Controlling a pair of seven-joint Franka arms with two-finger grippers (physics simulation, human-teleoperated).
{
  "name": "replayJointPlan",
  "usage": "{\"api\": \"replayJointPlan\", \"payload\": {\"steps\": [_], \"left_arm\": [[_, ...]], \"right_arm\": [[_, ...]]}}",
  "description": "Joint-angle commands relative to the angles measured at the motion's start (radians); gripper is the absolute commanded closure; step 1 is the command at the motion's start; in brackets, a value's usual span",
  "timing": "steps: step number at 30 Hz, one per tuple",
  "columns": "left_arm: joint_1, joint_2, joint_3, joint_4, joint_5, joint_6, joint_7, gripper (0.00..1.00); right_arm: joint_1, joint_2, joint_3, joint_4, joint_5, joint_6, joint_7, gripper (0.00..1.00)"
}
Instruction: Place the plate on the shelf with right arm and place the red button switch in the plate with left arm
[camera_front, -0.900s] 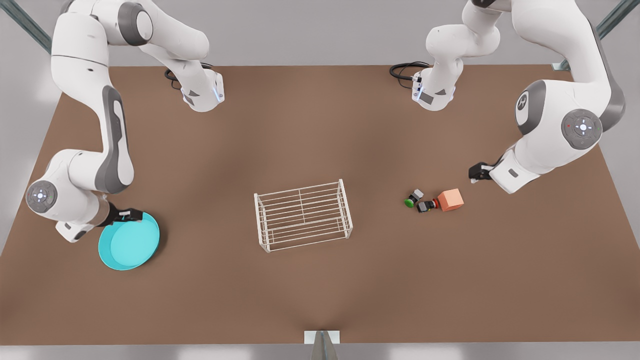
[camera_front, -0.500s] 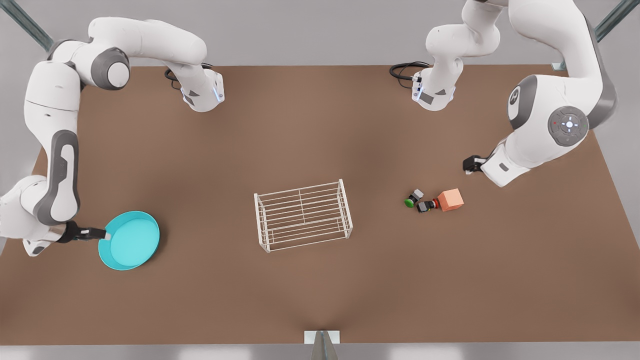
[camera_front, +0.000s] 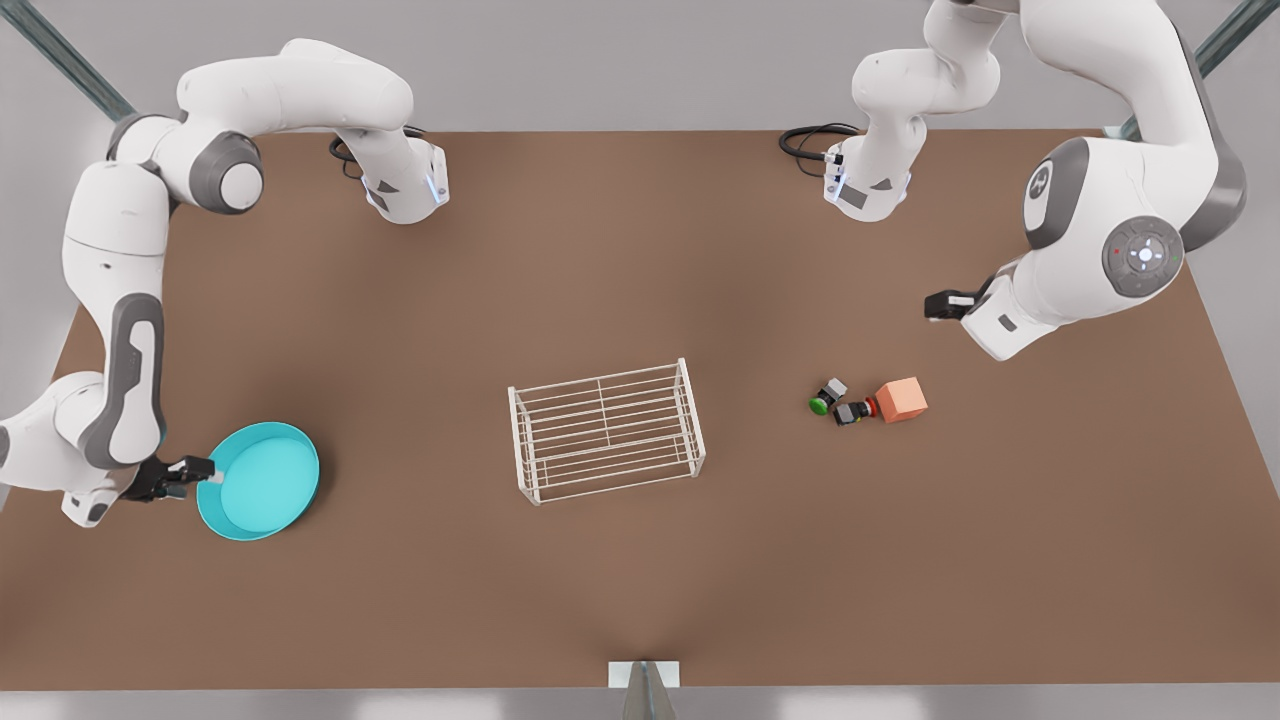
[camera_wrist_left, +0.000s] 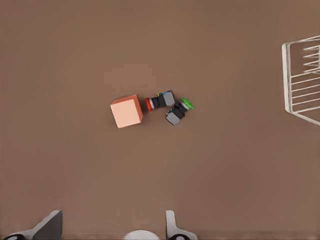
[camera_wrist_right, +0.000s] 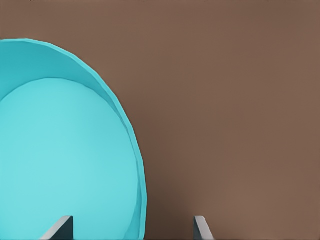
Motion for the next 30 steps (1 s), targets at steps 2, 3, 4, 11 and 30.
{"api": "replayJointPlan", "payload": {"steps": [2, 3, 4, 11, 30], "left_arm": [[0.037, -0.001, 0.012, 0.009, -0.01, 0.017, -0.03, 0.0], [0.037, -0.001, 0.011, 0.01, -0.01, 0.017, -0.03, 0.0], [0.037, 0.001, 0.009, 0.01, -0.007, 0.017, -0.03, 0.0], [0.034, -0.007, 0.0, 0.007, -0.003, 0.0, -0.04, 0.0], [0.037, -0.002, 0.006, -0.007, 0.003, -0.009, -0.068, 0.0]], "right_arm": [[0.004, 0.0, 0.001, 0.002, 0.002, 0.042, -0.116, 0.06], [0.012, 0.0, -0.001, 0.002, 0.002, 0.042, -0.096, 0.06], [0.015, 0.0, -0.006, -0.001, 0.002, 0.039, -0.068, 0.07], [0.017, 0.02, -0.006, -0.007, 0.008, 0.023, -0.037, 0.22], [0.027, -0.018, -0.004, -0.007, 0.002, -0.086, -0.04, 0.78]]}}
